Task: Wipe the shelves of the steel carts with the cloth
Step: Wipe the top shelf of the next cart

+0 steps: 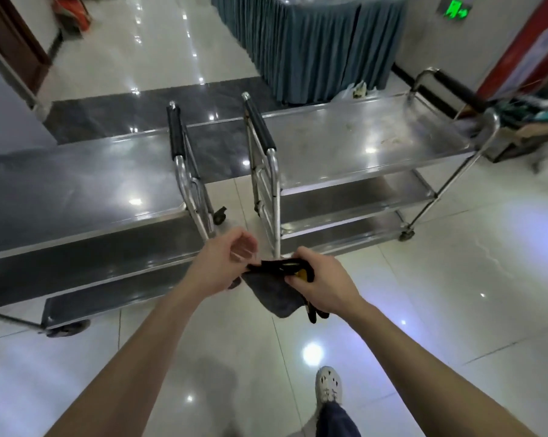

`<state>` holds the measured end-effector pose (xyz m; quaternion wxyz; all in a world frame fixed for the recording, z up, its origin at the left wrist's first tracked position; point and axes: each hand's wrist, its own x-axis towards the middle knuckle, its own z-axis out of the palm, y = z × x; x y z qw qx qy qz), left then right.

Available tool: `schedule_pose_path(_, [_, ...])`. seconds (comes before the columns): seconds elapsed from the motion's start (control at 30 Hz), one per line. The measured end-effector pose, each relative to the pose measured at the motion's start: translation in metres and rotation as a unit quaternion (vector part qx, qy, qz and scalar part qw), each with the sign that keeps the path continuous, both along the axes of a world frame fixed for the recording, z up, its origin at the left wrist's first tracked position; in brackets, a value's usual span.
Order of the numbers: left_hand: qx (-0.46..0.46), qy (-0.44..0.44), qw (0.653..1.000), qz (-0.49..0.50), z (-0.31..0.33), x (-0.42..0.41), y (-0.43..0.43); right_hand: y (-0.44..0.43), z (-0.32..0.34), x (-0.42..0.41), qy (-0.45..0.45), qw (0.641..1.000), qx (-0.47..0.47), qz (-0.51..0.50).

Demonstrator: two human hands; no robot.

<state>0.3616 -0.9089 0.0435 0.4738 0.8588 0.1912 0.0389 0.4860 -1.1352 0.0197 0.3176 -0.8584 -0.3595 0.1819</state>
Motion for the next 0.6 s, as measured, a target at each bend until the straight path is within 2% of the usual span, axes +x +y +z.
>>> schedule_pose_path(0.23, [0.017, 0.009, 0.999, 0.027, -0.019, 0.125, -0.046, -0.062, -0.031, 0.130, 0.012, 0.999, -0.025, -0.033])
schedule_pose_path(0.33, [0.011, 0.014, 0.997, 0.071, -0.020, 0.159, -0.053, -0.068, -0.037, 0.176, 0.032, 0.999, -0.024, -0.030])
schedule_pose_path(0.47, [0.031, 0.032, 0.993, 0.110, -0.021, 0.193, -0.048, -0.049, -0.037, 0.223, 0.027, 0.999, -0.027, 0.014])
schedule_pose_path(0.6, [0.104, 0.026, 0.988, 0.115, -0.022, 0.233, -0.019, -0.005, -0.032, 0.270, 0.014, 0.996, -0.039, 0.074])
